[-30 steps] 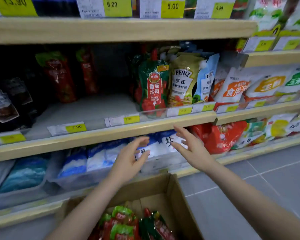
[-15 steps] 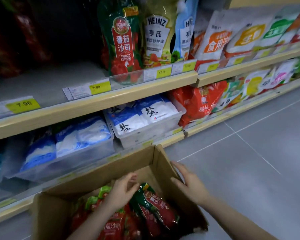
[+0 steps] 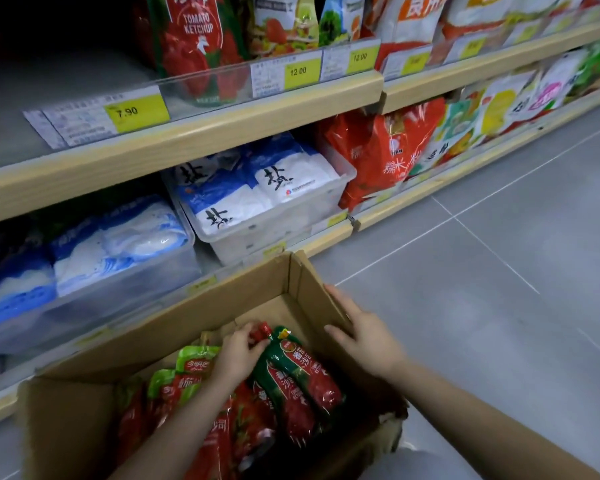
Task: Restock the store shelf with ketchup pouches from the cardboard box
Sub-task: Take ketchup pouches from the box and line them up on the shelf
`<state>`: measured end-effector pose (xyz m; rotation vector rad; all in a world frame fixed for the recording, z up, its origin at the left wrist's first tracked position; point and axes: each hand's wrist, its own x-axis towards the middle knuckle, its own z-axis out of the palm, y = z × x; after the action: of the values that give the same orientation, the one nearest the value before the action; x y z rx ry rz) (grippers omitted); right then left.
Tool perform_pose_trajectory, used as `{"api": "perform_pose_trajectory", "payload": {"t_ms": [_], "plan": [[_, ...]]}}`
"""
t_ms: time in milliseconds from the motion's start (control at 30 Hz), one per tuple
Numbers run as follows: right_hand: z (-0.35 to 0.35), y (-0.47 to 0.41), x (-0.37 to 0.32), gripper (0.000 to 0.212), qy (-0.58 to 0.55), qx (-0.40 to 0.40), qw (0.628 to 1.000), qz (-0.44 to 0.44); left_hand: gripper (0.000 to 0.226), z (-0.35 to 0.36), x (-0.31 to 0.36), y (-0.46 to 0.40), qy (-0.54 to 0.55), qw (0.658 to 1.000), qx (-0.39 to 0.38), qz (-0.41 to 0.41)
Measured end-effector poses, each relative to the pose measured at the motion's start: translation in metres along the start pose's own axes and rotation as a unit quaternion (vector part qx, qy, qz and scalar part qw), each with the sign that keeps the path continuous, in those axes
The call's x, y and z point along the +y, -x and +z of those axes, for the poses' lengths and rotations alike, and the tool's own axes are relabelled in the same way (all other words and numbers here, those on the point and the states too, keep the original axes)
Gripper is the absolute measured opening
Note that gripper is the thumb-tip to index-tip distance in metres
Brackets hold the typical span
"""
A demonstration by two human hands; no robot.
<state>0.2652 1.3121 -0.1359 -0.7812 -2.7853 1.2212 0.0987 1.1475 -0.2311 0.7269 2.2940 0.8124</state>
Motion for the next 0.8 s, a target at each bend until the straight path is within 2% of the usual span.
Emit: {"api": "perform_pose_trajectory", "payload": {"t_ms": [133, 300, 467, 533, 667, 800], "plan": [[0.003, 0.0, 0.002, 0.067, -0.001, 0.011, 1.0, 0.0, 0.025, 0.008, 0.001, -0.01, -0.042, 0.999, 0.004, 0.003], [0.003, -0.001, 0.003, 0.067, -0.004, 0.016, 1.0, -0.003, 0.027, 0.013, -0.002, -0.014, -0.045, 0.999, -0.022, -0.015], [0.003, -0.002, 0.004, 0.067, 0.005, 0.012, 1.0, 0.001, 0.006, 0.007, 0.006, -0.001, 0.075, 0.996, 0.038, 0.006], [0.003, -0.002, 0.002, 0.068, 0.005, 0.012, 1.0, -0.002, 0.009, -0.003, 0.018, 0.005, 0.142, 0.989, 0.04, -0.004], [0.001, -0.001, -0.002, 0.068, -0.01, 0.011, 1.0, 0.003, 0.012, -0.031, 0.053, 0.017, 0.304, 0.952, 0.025, -0.025], [-0.01, -0.003, -0.015, 0.06, -0.036, 0.0, 0.999, 0.001, 0.015, -0.065, 0.085, 0.029, 0.252, 0.965, 0.043, 0.059]]}}
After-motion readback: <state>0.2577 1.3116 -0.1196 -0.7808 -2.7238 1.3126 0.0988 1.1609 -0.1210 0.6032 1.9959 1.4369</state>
